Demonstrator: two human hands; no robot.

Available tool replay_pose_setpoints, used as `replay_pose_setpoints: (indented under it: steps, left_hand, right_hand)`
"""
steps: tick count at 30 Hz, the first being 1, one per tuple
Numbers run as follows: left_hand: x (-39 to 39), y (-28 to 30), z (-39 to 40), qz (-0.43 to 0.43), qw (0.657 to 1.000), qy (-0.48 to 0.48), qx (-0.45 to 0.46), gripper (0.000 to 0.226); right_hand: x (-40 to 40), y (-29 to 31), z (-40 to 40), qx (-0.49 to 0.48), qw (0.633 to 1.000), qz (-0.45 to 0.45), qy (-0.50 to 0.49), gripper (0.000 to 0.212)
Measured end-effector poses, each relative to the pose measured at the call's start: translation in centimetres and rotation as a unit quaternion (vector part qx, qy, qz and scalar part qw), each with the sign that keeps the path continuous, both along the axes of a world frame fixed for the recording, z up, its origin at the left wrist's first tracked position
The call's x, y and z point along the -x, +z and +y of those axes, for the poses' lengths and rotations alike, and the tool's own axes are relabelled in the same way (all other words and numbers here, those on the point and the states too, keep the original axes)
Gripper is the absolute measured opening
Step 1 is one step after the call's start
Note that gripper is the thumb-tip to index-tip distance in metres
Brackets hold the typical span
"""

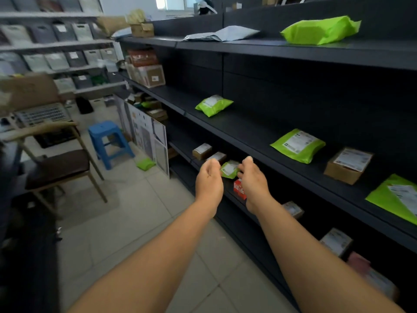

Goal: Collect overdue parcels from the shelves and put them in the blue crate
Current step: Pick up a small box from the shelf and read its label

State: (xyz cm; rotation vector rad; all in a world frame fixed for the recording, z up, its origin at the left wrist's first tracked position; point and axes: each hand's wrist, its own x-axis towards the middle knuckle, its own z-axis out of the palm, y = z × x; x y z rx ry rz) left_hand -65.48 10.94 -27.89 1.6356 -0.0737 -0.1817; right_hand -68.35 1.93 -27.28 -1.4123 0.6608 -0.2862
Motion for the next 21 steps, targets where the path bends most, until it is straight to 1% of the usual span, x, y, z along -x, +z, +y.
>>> replay_pose_setpoints:
  steps: [3,10,17,21]
  left_hand:
    - [-3.7,-0.4,1.8,-0.002,1.000,0.018,-0.004,0.028]
    - [-13.7,-3.2,3.3,0.011,0.999,0.037,-0.012,0.029]
    - [-27.4,-5.0,1.9,0.015,0.998,0.027,-0.051,0.027]
    - [-34.6,-6.6,0.7,0.023,0.997,0.020,-0.077,0.026]
  right_hand:
    - [-3.8,-0.6,1.8,0.006,1.000,0.009,0.013,0.052]
    - [-14.0,-3.4,3.1,-0.001,0.999,0.034,0.023,0.049]
    - [-27.7,-6.5,2.6,-0.034,0.998,0.036,0.027,0.051]
    - [-34.7,-7.5,1.4,-0.048,0.997,0.056,0.024,0.048]
